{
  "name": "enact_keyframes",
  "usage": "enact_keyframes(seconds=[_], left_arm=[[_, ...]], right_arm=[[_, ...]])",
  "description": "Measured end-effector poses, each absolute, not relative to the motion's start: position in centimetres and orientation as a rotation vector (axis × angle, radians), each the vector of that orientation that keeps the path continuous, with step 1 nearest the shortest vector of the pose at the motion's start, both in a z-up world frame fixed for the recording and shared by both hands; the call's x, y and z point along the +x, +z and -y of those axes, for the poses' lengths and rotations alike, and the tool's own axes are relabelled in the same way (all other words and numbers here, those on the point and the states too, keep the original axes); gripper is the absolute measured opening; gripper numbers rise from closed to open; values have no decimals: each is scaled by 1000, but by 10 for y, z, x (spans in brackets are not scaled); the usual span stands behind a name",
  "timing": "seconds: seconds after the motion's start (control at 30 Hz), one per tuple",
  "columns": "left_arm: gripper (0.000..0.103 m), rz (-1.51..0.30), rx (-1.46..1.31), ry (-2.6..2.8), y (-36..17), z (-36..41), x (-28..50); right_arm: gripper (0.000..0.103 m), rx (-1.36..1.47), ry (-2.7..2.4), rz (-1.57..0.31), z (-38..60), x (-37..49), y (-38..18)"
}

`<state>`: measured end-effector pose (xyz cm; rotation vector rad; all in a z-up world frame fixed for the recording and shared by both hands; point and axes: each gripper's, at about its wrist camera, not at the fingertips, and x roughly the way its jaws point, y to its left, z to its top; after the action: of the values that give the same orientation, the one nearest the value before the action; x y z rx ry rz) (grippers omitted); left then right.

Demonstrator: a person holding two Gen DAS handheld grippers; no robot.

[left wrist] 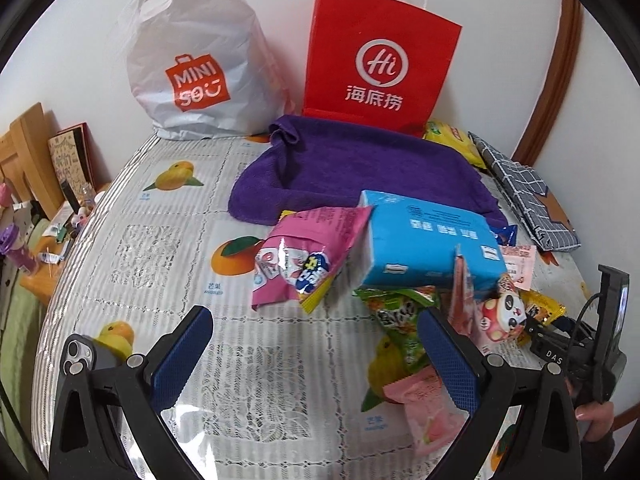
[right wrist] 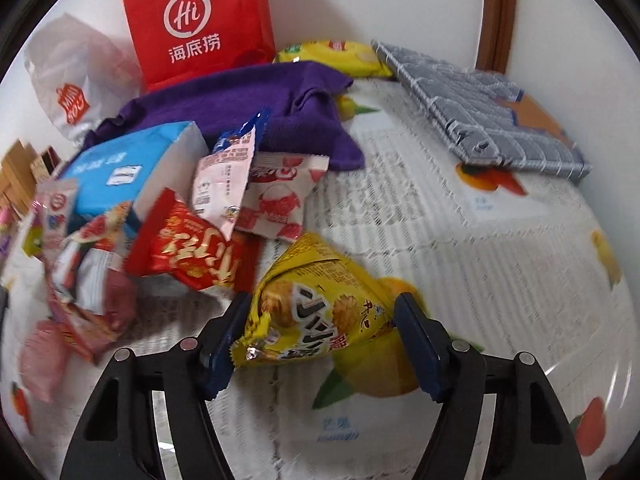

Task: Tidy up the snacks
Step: 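Grasp the yellow snack bag with the right gripper while the left grasps the pink snack bag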

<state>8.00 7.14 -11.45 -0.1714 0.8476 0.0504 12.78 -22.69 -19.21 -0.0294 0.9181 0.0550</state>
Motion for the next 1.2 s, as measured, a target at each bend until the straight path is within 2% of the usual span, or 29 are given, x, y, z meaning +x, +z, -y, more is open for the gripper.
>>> enact_keyframes(seconds=[0.17,0.43,0.73,0.83,1.03,1.1,1.13,1.17,1.2], left_arm=[[102,-889,-172,60,-126,-79,81],[102,-903,-192,74,-134,-90,97],[102,-919,-35,96,-148,-78,142],[102,-929,-19,89,-156,-78,152],[99,-938,-10,62,-168,-78,165],[90,-940,-12,31,-168,-78,165],[73,-941,-11,24,-168,-78,165],[67,-941,-16,17,-167,-79,165],[67,-943,-25,13,-167,-80,165]], right_arm=[[55,-59,62,-876,226,122,-189],[44,-29,97,-865,228,114,-173],[42,-54,112,-859,228,104,-177],[53,-75,117,-874,227,105,-183],[50,-83,96,-879,229,105,-189],[47,-77,93,-881,230,102,-186],[45,-72,95,-880,230,101,-185],[43,-67,97,-877,231,99,-182],[43,-59,98,-875,232,97,-180]])
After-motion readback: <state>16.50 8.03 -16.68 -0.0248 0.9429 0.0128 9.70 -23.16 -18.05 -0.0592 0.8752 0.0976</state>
